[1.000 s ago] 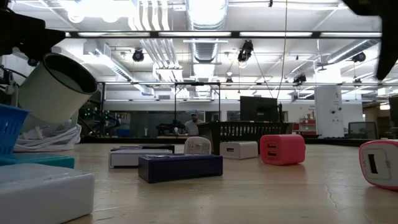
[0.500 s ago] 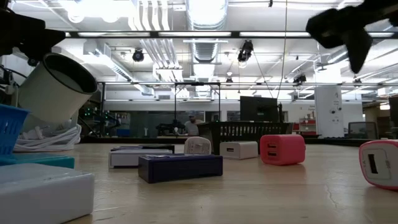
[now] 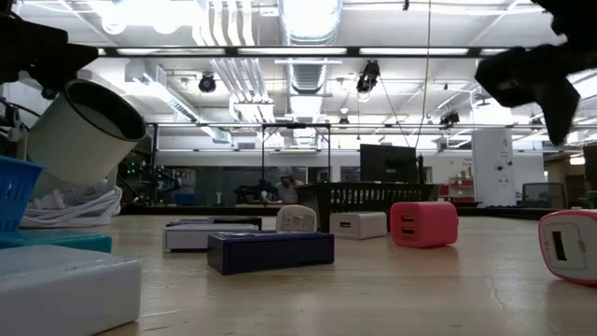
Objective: Pick & Place Office items
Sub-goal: Put the bottom white charger adapter into the black bin
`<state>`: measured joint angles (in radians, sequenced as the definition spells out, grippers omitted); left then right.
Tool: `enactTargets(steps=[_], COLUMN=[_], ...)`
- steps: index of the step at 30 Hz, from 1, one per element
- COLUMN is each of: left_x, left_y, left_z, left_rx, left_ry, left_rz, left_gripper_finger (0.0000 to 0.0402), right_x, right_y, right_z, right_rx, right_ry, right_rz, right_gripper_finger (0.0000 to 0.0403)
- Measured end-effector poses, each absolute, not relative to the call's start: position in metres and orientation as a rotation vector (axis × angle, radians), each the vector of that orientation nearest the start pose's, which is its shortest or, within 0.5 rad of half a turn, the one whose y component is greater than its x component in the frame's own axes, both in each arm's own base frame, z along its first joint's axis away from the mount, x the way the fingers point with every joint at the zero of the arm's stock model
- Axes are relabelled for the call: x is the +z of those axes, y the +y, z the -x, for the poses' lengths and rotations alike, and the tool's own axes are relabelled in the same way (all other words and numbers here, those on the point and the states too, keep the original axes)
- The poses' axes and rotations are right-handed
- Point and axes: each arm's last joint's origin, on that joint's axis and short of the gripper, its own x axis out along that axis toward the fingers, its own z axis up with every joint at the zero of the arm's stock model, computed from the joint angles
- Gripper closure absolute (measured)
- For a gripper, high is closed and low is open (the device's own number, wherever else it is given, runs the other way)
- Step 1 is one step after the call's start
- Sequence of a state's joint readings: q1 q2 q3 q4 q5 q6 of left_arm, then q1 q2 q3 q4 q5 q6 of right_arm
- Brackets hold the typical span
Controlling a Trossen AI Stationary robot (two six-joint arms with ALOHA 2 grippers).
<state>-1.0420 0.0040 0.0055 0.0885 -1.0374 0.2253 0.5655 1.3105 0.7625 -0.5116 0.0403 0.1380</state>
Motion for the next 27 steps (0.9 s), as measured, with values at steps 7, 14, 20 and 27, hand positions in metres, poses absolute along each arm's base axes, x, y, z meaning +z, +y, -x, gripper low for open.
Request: enactTargets(steps=[7, 14, 20, 27], left_x=[0.172, 0.172, 0.172, 0.172], left_y=[-0.059, -0.059, -0.059, -0.059], left_z=[-0.063, -0.063, -0.063, -0.063], left_rx=[0.001, 0.001, 0.001, 0.0], left_ry=[-0.046, -0.046, -0.046, -0.046], left_rz=[-0.147, -0.147, -0.148, -0.147], left_gripper_finger=[0.0177, 0.0177, 0.0177, 0.0177], right_x=[0.182, 0.17, 0.162, 0.15], right_y=[0.131, 0.136, 0.138, 0.143], right_z=[-0.209, -0.216, -0.219, -0.226], right_rx=[0.423, 0.471, 0.472, 0.488], right_ry=[1.058, 1.066, 1.08, 1.09], right_rz=[0.242, 0.299, 0.303, 0.297], right_gripper_finger=[0.0188, 0.0188, 0.0188, 0.0188])
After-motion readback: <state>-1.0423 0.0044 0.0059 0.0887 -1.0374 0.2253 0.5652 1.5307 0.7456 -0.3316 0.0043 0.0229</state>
